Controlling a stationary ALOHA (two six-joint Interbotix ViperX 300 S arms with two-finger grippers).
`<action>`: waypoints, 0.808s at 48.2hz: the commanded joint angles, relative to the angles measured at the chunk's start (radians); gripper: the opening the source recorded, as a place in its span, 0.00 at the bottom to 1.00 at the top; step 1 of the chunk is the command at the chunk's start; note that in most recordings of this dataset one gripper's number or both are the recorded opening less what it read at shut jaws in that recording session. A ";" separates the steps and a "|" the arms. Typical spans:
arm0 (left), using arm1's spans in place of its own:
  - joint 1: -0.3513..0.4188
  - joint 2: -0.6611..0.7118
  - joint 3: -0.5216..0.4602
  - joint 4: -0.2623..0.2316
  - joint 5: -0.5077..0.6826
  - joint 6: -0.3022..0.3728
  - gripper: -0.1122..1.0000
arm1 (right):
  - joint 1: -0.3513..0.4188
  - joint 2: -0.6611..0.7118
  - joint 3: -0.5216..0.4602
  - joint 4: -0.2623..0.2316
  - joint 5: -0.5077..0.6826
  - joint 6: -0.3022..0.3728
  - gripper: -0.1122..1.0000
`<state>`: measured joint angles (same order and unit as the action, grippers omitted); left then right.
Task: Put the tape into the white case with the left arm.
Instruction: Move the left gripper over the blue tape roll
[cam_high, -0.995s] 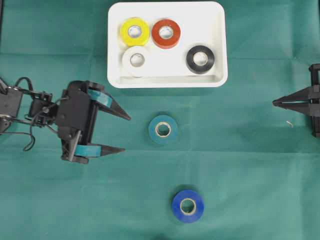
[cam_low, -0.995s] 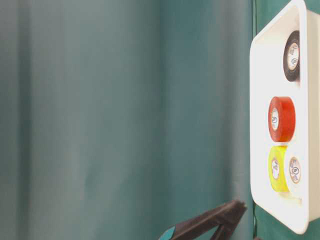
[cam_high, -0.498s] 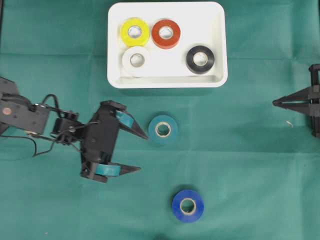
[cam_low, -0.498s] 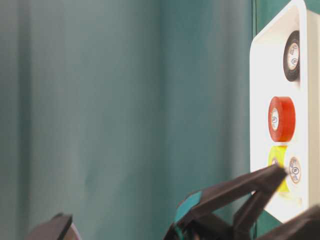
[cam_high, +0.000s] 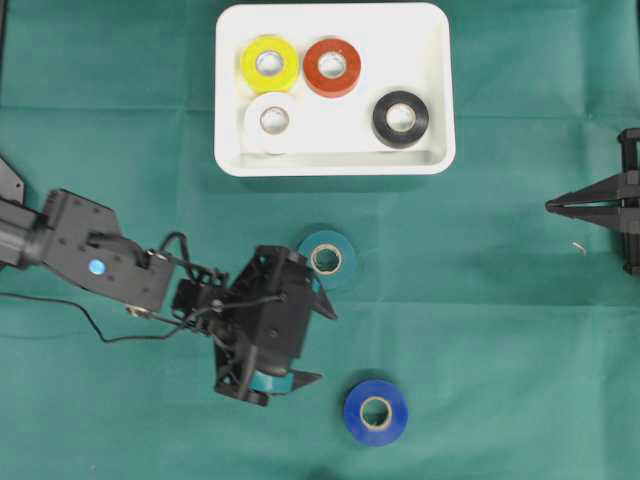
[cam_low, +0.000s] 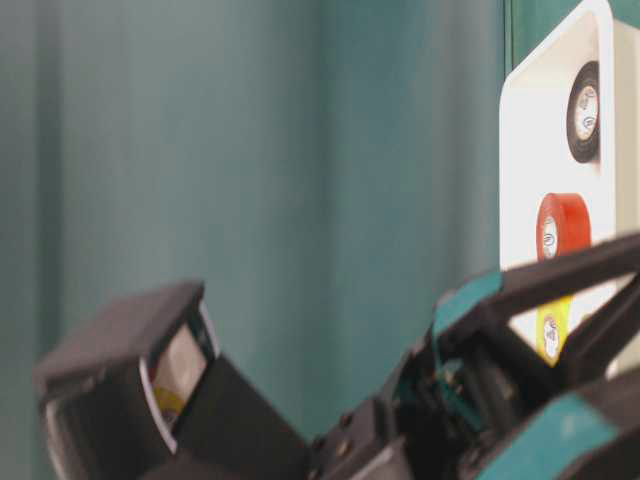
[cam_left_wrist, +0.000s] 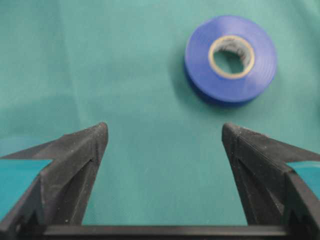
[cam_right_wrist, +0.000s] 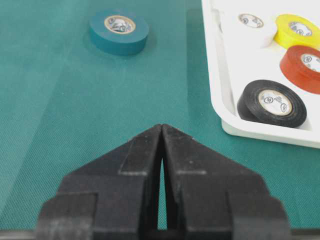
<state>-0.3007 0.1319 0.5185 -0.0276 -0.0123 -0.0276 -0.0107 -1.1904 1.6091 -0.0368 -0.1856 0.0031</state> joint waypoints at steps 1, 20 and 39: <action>-0.008 0.017 -0.066 0.000 0.009 -0.003 0.94 | -0.002 0.005 -0.008 -0.002 -0.014 0.000 0.02; -0.014 0.152 -0.244 -0.002 0.137 -0.101 0.94 | 0.000 0.005 -0.006 -0.012 -0.014 0.000 0.02; -0.029 0.258 -0.379 0.000 0.230 -0.186 0.94 | -0.002 0.005 -0.006 -0.012 -0.017 0.000 0.02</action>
<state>-0.3267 0.3927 0.1841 -0.0276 0.2010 -0.2025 -0.0107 -1.1919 1.6122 -0.0476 -0.1917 0.0031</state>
